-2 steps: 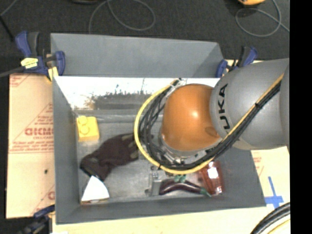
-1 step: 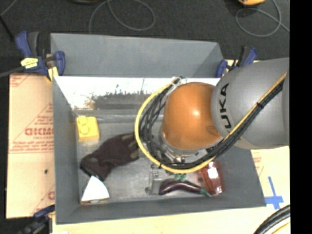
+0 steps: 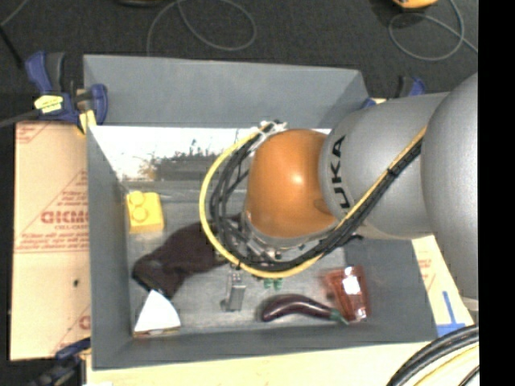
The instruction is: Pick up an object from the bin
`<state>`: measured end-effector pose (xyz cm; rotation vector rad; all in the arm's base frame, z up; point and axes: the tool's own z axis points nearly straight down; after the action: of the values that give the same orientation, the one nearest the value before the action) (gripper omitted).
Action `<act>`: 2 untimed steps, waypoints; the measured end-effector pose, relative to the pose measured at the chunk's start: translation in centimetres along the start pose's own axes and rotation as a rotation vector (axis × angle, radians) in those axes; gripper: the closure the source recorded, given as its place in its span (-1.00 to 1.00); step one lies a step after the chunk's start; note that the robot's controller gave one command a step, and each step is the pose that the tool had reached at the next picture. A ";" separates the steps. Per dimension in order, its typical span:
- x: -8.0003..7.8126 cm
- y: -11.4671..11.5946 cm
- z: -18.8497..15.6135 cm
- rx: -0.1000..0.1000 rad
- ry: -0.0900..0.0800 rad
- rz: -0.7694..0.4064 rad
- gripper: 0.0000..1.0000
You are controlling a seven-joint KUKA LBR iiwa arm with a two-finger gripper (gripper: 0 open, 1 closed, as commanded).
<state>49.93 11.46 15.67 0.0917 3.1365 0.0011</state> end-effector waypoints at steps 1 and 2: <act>-1.8 2.8 4.9 -0.003 -0.003 0.091 -1.00; -1.7 3.3 7.9 0.001 0.003 0.084 -1.00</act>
Offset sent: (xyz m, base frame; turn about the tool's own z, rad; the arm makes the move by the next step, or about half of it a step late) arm 0.0177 0.0318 -0.0702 0.0593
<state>51.83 14.63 7.76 0.2235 3.1325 -0.0005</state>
